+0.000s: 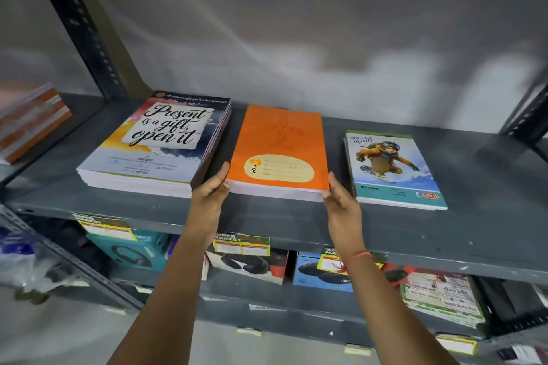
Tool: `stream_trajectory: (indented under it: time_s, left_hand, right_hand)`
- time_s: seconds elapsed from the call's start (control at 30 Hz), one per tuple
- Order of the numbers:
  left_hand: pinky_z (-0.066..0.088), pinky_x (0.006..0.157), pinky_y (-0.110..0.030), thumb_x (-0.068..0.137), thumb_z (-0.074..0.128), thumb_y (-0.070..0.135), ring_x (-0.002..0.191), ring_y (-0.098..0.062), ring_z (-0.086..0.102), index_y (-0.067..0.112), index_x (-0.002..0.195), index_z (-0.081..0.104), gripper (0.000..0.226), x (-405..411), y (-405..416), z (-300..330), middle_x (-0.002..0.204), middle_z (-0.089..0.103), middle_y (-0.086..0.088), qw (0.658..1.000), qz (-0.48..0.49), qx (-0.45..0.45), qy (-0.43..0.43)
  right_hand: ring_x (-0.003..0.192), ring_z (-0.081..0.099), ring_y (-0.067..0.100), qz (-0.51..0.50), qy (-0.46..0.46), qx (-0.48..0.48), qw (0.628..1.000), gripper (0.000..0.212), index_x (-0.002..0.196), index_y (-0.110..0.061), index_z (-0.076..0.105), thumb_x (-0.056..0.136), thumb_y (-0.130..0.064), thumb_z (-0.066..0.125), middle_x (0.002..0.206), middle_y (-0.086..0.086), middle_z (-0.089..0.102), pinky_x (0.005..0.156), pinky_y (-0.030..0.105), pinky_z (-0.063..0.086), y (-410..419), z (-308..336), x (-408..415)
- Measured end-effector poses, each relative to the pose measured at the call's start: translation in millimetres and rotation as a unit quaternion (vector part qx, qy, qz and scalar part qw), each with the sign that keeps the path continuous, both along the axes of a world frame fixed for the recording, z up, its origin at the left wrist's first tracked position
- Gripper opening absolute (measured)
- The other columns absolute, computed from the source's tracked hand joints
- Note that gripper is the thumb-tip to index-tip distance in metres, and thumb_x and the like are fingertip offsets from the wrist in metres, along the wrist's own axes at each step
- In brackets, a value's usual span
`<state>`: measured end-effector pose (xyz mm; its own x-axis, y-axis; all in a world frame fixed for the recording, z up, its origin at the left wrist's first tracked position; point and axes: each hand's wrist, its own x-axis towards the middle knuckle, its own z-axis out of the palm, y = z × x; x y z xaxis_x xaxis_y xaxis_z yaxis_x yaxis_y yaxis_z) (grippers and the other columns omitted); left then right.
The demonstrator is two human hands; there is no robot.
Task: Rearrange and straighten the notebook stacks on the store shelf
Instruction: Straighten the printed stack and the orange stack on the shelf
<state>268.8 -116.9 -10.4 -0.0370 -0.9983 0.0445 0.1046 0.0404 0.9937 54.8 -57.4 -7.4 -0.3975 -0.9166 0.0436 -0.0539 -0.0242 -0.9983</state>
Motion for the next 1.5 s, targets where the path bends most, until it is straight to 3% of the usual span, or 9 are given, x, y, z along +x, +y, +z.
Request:
stream_trajectory:
  time_s: [0.27,0.4,0.47,0.57,0.77,1.0,1.13,1.33,1.5]
  left_hand:
    - [0.048,0.080,-0.004,0.085,0.056,0.004,0.093,0.007,0.060,0.009,0.121,0.056,0.036,-7.9,-1.2,-1.2,0.116,0.062,0.002,0.997,0.070,0.004,0.042]
    - [0.047,0.085,-0.007,0.083,0.059,0.006,0.103,-0.005,0.059,0.011,0.119,0.058,0.036,-9.4,-1.3,-0.7,0.117,0.063,0.001,0.996,0.077,0.005,0.043]
    - [0.046,0.084,-0.006,0.084,0.058,0.007,0.102,-0.001,0.058,0.012,0.120,0.058,0.036,-10.2,-1.8,-0.5,0.116,0.062,0.004,0.996,0.075,0.004,0.041]
    - [0.047,0.085,-0.008,0.084,0.058,0.007,0.101,0.000,0.058,0.012,0.118,0.059,0.035,-10.3,-4.0,-0.6,0.116,0.062,0.003,0.995,0.080,0.013,0.056]
    - [0.048,0.083,-0.008,0.082,0.059,0.004,0.097,-0.003,0.059,0.008,0.116,0.060,0.034,-13.1,-6.5,0.3,0.112,0.062,0.004,0.992,0.103,0.024,0.069]
    - [0.042,0.099,-0.026,0.083,0.057,0.003,0.107,-0.013,0.057,0.003,0.118,0.057,0.035,-16.9,-3.5,4.2,0.115,0.060,0.000,0.990,0.114,0.029,0.076]
    - [0.041,0.102,-0.027,0.086,0.053,0.002,0.112,-0.013,0.055,0.004,0.120,0.055,0.034,-12.3,-3.5,2.4,0.119,0.058,0.001,0.993,0.083,0.036,0.072]
    - [0.043,0.099,-0.024,0.086,0.052,-0.001,0.108,-0.011,0.057,0.004,0.118,0.057,0.033,-12.4,-3.5,3.1,0.116,0.059,0.002,0.992,0.101,0.035,0.070]
    - [0.048,0.090,-0.014,0.085,0.053,-0.003,0.105,-0.012,0.058,0.001,0.117,0.057,0.033,-13.2,-4.4,1.5,0.115,0.059,0.000,0.991,0.112,0.020,0.076]
  right_hand:
    - [0.117,0.053,0.012,-0.074,-0.049,-0.006,0.996,0.040,0.127,-0.011,0.053,0.087,-0.005,0.056,0.121,-0.005,0.058,0.108,0.032,0.037,-7.2,-1.1,4.1]
    - [0.107,0.057,0.009,-0.099,-0.044,-0.007,0.994,0.040,0.125,-0.013,0.055,0.086,-0.007,0.059,0.117,-0.007,0.061,0.105,0.030,0.040,-7.8,0.0,7.5]
    - [0.106,0.056,0.009,-0.100,-0.038,-0.006,0.994,0.037,0.123,-0.012,0.057,0.086,-0.008,0.058,0.115,-0.009,0.060,0.106,0.031,0.040,-7.3,0.3,8.6]
    - [0.112,0.056,0.014,-0.103,-0.037,-0.003,0.994,0.034,0.121,-0.009,0.059,0.087,-0.006,0.057,0.123,0.004,0.062,0.108,0.034,0.039,-7.2,0.4,9.9]
    - [0.109,0.056,0.011,-0.107,-0.021,0.001,0.994,0.033,0.120,-0.010,0.061,0.087,-0.008,0.057,0.124,0.006,0.063,0.105,0.029,0.040,-7.4,2.4,11.9]
    - [0.108,0.055,0.011,-0.123,-0.015,0.009,0.992,0.032,0.118,-0.011,0.061,0.087,-0.008,0.057,0.122,0.004,0.064,0.107,0.035,0.040,-8.6,3.0,14.4]
    - [0.107,0.055,0.011,-0.120,0.014,0.014,0.993,0.033,0.120,-0.011,0.060,0.088,-0.005,0.055,0.116,-0.005,0.061,0.108,0.037,0.039,-7.3,2.4,14.8]
    - [0.113,0.056,0.017,-0.135,0.037,0.022,0.990,0.034,0.120,-0.009,0.059,0.088,0.001,0.053,0.124,0.008,0.062,0.108,0.039,0.040,-8.2,-0.2,14.9]
    - [0.104,0.057,0.012,-0.145,0.038,0.021,0.988,0.032,0.117,-0.009,0.062,0.088,0.000,0.054,0.114,-0.003,0.063,0.107,0.037,0.040,-9.1,-0.8,16.0]
